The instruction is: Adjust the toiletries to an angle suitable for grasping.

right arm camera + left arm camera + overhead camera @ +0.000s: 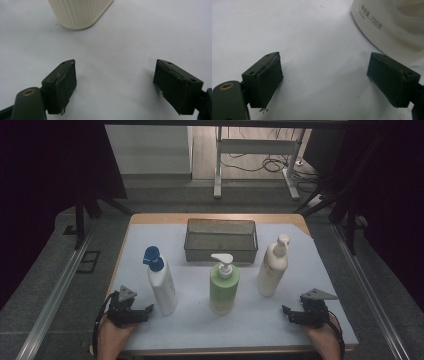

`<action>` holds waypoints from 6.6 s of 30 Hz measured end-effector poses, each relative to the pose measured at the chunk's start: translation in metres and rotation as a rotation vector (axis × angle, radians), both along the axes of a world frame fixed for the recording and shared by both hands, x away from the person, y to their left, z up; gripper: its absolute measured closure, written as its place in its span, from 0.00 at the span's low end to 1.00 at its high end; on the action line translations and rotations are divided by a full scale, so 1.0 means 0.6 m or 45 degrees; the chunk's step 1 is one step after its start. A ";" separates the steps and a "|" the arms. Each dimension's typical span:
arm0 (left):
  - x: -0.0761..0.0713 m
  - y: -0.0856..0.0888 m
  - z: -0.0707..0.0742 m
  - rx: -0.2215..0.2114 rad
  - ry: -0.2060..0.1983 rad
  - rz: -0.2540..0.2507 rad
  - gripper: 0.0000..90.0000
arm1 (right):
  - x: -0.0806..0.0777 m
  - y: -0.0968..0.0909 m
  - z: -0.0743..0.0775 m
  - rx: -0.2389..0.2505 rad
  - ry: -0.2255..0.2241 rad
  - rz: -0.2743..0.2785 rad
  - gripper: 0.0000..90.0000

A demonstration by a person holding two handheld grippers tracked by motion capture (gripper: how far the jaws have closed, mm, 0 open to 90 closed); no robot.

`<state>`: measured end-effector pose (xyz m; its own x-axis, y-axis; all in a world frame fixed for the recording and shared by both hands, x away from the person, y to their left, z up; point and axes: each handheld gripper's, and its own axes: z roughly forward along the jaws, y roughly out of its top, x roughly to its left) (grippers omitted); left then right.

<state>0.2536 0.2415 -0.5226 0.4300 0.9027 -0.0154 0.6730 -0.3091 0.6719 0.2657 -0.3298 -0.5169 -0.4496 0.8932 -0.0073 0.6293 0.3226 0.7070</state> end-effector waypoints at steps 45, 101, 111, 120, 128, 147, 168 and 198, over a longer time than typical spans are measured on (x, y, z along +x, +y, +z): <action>-0.002 0.000 -0.001 -0.005 -0.012 0.000 0.14 | -0.008 0.002 0.028 0.093 -0.041 0.080 0.68; -0.002 0.000 -0.001 -0.005 -0.012 0.001 0.14 | 0.044 0.147 0.023 0.092 -0.147 0.207 0.99; -0.002 0.000 -0.001 -0.005 -0.013 0.001 0.14 | 0.043 0.127 0.024 0.083 -0.134 0.191 0.99; -0.002 0.000 -0.001 -0.005 -0.013 0.001 0.14 | 0.045 0.096 0.025 0.079 -0.123 0.176 0.99; -0.002 0.000 -0.001 -0.006 -0.013 0.001 0.14 | 0.047 0.078 0.025 0.077 -0.116 0.148 0.99; -0.002 0.000 -0.001 -0.005 -0.014 0.001 0.14 | 0.020 0.069 0.042 0.118 -0.105 0.185 0.72; -0.002 0.000 -0.001 -0.006 -0.013 0.002 0.14 | -0.006 0.024 0.094 0.183 -0.124 0.117 0.37; -0.002 0.000 -0.001 -0.007 -0.013 0.002 0.14 | 0.063 0.037 0.155 0.183 -0.248 0.040 0.22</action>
<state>0.2524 0.2413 -0.5234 0.4286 0.9033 -0.0157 0.6666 -0.3045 0.6804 0.3037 -0.3074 -0.4236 -0.4795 0.8770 0.0299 0.4680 0.2267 0.8542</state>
